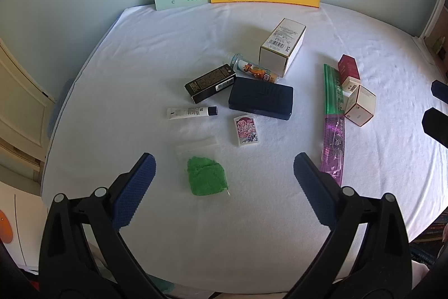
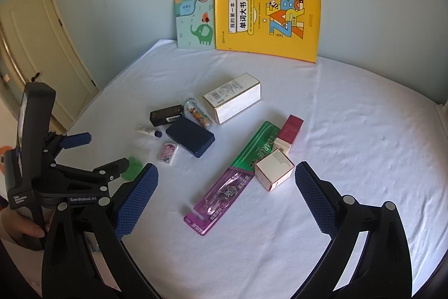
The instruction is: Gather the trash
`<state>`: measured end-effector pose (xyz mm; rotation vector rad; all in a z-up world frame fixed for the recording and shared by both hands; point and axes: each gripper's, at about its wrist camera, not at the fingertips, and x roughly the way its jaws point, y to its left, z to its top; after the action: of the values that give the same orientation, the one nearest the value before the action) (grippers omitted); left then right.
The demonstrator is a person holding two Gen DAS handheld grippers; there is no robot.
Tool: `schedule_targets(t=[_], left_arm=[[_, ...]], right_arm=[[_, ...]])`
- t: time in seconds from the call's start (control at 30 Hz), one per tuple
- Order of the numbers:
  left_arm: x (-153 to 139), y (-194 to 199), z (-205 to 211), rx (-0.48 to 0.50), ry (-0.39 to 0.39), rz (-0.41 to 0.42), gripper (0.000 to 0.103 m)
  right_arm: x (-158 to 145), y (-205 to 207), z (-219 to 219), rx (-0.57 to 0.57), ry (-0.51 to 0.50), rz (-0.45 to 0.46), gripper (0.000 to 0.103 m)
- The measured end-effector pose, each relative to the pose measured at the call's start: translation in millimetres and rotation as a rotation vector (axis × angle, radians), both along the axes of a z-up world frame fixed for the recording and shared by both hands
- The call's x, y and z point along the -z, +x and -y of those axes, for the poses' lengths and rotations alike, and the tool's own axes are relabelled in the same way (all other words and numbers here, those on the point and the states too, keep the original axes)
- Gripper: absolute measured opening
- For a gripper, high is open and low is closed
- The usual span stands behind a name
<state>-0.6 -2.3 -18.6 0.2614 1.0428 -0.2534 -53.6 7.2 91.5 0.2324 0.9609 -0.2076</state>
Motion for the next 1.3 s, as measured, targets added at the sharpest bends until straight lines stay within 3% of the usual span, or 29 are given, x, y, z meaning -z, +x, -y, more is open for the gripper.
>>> schedule_targets(t=[0.37, 1.3], left_arm=[[4.9, 12.5, 1.5, 0.039, -0.011, -0.013, 0.097], [36.0, 95.1, 2.7, 0.074, 0.086, -0.052, 0.097]], right_arm=[[13.7, 8.0, 5.0, -0.010, -0.001, -0.046, 0.097], [60.3, 41.8, 38.3, 0.059, 0.022, -0.192, 0.097]])
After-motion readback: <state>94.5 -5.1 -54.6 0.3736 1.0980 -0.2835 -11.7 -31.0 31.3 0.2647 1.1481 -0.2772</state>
